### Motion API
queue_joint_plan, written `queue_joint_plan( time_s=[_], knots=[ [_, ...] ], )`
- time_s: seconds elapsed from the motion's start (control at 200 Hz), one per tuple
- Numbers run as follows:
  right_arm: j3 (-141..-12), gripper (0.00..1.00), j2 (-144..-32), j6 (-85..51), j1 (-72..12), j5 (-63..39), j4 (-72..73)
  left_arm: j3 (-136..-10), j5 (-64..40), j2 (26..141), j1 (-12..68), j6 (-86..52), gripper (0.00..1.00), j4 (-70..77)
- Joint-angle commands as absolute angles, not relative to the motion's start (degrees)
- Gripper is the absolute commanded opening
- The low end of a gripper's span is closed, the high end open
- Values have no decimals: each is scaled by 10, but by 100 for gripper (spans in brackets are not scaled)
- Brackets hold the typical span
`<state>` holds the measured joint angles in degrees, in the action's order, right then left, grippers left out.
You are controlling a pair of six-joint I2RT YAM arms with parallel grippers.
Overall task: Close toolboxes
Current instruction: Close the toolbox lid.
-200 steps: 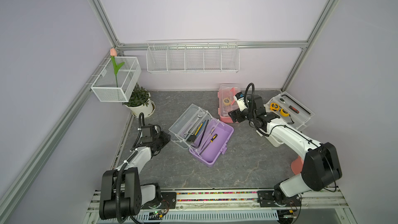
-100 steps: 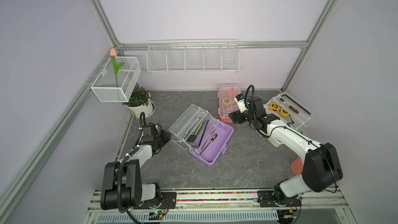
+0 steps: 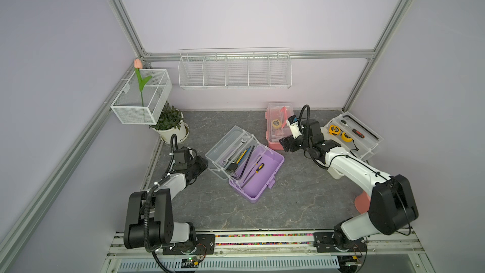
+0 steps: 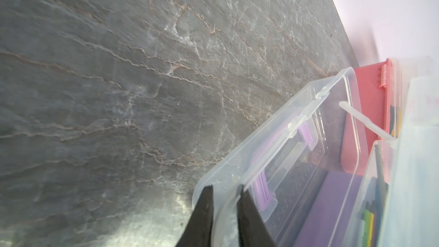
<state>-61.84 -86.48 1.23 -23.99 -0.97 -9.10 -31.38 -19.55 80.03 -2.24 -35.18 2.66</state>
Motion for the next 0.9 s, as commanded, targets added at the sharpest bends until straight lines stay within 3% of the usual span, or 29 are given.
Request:
queue_joint_plan(
  time_s=[0.0,0.125,0.46,0.705,0.895],
  knots=[
    [-607,89,-847,6,-236,-2,-80,-332,-157,799,-24,-351,8,-8],
    [-606,88,-848,6,-236,0,-78,-348,-162,784,-24,-355,0,-23],
    [-609,88,-869,-26,-237,-43,-82,-409,-178,738,-6,-307,0,-54],
    [-602,89,-884,-71,-246,-118,-128,-436,-77,664,78,-244,0,-69],
    [-568,98,-869,-112,-270,-143,-159,-388,-60,623,88,-224,0,2]
  ],
)
